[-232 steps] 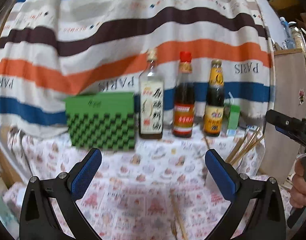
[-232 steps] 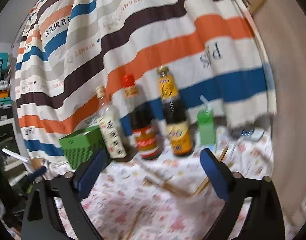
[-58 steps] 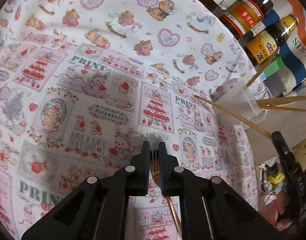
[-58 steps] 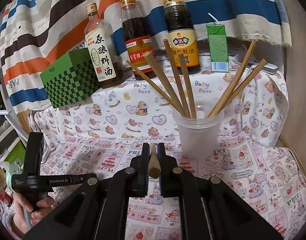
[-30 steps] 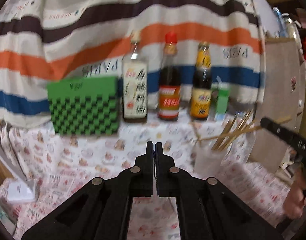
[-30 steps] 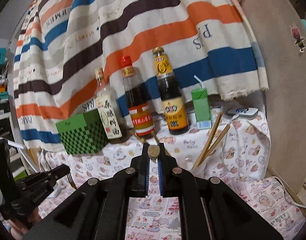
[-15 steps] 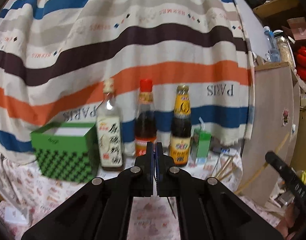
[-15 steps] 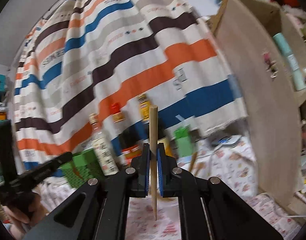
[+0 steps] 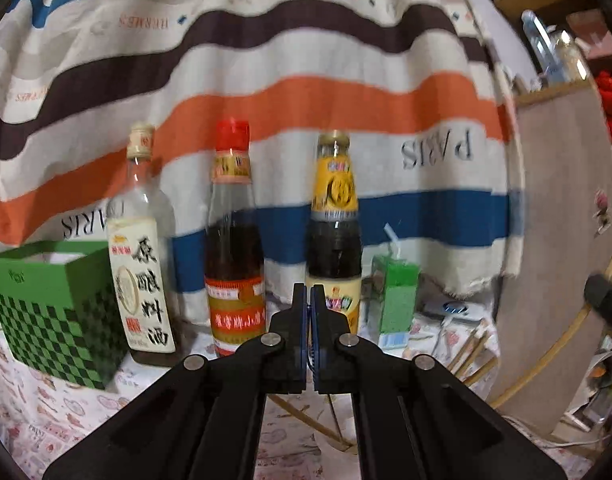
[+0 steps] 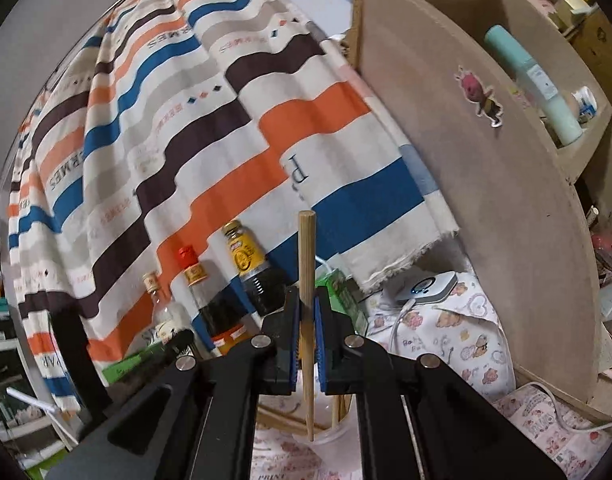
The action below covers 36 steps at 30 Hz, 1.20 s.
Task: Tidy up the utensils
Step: 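Carry the fork and chopstick upright over the clear cup with both tools, then open both tools over the cup, dropping the fork and chopstick in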
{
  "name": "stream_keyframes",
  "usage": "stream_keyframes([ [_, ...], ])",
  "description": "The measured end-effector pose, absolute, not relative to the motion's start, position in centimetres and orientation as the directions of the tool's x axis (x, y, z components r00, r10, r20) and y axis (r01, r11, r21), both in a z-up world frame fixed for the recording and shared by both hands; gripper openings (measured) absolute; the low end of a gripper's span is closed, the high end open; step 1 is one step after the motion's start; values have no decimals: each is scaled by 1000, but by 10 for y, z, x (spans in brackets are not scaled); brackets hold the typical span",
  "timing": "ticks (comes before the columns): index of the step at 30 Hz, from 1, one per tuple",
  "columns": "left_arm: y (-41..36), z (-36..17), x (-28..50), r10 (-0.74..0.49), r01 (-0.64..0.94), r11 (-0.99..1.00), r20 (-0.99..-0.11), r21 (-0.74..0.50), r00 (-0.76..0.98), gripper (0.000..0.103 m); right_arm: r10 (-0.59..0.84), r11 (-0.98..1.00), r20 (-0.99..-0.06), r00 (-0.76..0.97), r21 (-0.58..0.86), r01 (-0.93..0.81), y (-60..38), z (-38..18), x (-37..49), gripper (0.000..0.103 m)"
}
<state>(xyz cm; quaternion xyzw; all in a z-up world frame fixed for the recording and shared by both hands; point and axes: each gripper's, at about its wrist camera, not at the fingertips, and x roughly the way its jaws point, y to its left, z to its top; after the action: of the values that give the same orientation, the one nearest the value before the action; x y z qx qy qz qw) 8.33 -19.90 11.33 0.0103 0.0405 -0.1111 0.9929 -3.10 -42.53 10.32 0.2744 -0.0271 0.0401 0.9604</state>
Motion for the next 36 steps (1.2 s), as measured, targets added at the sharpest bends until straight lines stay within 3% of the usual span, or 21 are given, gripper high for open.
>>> stream_keyframes([
  [8,-196,89,107,-203,195,978,-126,-80,971,1,63,893,39,997,444,-74,-406,122,8,8],
  [14,-192,80,115,-194,177,977,-141,-121,971,1,101,917,-34,994,391,-80,-388,102,25,8],
  [20,-189,66,120,-241,212,964,-192,-158,951,1,164,923,-133,977,370,-104,-382,81,43,8],
  [23,-188,60,124,-327,286,939,-238,-191,914,1,181,916,-157,971,386,-108,-384,75,48,8],
  [29,-192,63,120,-326,305,945,-261,-119,909,2,200,912,-208,957,398,-104,-383,68,57,8],
  [32,-186,70,117,-309,294,951,-255,-95,916,11,200,912,-229,953,400,-96,-382,66,60,8],
  [36,-171,83,103,-277,272,961,-216,-53,936,36,224,905,-243,944,410,-109,-382,67,60,8],
])
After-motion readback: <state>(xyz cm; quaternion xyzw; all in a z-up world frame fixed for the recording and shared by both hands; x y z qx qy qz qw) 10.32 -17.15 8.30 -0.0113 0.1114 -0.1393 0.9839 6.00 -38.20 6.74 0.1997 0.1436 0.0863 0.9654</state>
